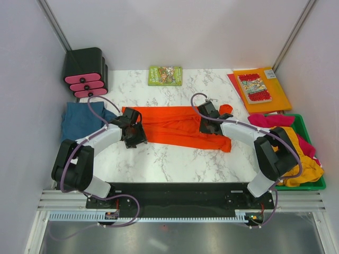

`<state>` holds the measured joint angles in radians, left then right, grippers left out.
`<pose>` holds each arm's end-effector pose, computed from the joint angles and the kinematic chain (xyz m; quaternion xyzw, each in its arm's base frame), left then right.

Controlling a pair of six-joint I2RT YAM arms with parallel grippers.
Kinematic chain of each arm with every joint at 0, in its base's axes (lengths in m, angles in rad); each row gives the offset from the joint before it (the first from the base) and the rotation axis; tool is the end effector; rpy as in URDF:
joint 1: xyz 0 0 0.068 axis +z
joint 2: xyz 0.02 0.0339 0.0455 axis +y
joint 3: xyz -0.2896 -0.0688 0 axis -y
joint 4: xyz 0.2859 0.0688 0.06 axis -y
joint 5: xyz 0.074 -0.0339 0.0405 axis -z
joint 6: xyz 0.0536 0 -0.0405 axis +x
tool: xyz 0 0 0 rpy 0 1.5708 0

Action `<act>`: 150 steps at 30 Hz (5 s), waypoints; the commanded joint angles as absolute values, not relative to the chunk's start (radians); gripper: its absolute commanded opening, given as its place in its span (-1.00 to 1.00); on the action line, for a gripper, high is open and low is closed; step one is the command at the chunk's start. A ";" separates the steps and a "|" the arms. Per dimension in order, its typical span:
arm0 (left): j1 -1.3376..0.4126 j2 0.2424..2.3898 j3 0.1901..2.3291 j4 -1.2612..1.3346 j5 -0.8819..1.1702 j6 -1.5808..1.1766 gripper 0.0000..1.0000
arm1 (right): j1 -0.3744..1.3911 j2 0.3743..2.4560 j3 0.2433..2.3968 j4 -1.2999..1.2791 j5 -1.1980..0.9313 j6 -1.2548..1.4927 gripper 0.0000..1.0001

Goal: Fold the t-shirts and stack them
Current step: Fold the other side of the tshirt into a rectangle, then rotate the tshirt 90 degrees

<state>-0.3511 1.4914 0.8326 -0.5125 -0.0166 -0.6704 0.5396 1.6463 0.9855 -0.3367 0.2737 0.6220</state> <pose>0.2909 -0.1056 0.1571 -0.1574 0.9674 -0.0899 0.1771 0.3270 0.1790 0.1687 0.0777 0.9478 0.0443 0.3060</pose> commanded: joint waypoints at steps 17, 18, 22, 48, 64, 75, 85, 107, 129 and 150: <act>-0.356 1.459 0.805 -0.483 -0.006 -0.699 0.29 | 0.541 1.617 1.039 -0.362 0.373 0.583 -0.10; -0.357 1.460 0.805 -0.482 -0.005 -0.698 0.29 | 0.541 1.618 1.034 -0.362 0.373 0.589 -0.10; -0.357 1.468 0.807 -0.482 -0.005 -0.698 0.28 | 0.543 1.623 0.990 -0.342 0.362 0.606 -0.13; -0.359 1.508 0.834 -0.480 -0.005 -0.684 0.28 | 0.545 1.655 0.974 -0.310 0.298 0.623 -0.22; -0.359 1.522 0.842 -0.480 0.015 -0.680 0.27 | 0.543 1.652 0.874 -0.213 0.255 0.660 -0.59; -0.359 1.532 0.835 -0.474 0.015 -0.678 0.27 | 0.545 1.591 0.954 -0.253 0.302 0.614 -0.99; -0.359 1.534 0.831 -0.469 0.018 -0.684 0.27 | 0.545 1.703 1.153 -0.307 0.325 0.546 -1.00; -0.356 1.477 0.891 -0.466 -0.058 -0.677 0.33 | 0.569 1.614 1.148 -0.347 0.341 0.529 -0.26; -0.285 1.893 1.169 -0.623 -0.107 -0.650 0.13 | 0.528 1.719 1.023 -0.437 0.339 0.721 -0.95; -0.520 1.703 0.864 -0.627 -0.035 -0.770 0.08 | 0.310 2.196 1.696 -0.679 0.278 0.675 -0.89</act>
